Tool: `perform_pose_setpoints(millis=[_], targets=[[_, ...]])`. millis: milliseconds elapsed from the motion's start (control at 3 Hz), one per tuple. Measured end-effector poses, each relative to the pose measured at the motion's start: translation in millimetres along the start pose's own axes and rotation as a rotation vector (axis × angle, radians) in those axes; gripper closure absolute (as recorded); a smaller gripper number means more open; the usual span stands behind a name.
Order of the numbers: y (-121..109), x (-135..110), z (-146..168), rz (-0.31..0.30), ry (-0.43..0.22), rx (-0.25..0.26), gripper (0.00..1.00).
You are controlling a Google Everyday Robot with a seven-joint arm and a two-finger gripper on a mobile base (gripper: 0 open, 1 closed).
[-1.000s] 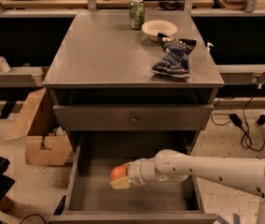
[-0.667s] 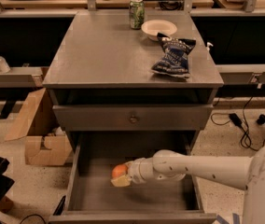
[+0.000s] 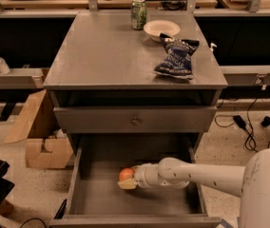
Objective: Place orange into middle drawer
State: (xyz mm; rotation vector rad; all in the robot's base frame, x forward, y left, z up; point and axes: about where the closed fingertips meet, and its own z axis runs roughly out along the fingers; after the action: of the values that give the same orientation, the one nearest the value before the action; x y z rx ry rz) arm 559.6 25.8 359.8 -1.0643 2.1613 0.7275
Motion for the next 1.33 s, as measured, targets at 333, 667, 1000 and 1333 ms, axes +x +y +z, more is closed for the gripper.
perform_pose_setpoints(millis=[333,667,1000,1333], targets=[[2.1,-1.2,0.2,-0.002,0.001,-0.004,0.76],[3.5,-1.2,1.6,-0.003,0.002,-0.007,0.53],[5.4,-1.2,3.3,-0.003,0.002,-0.011,0.22],[6.9,-1.1,4.7,-0.003,0.003,-0.014,0.0]])
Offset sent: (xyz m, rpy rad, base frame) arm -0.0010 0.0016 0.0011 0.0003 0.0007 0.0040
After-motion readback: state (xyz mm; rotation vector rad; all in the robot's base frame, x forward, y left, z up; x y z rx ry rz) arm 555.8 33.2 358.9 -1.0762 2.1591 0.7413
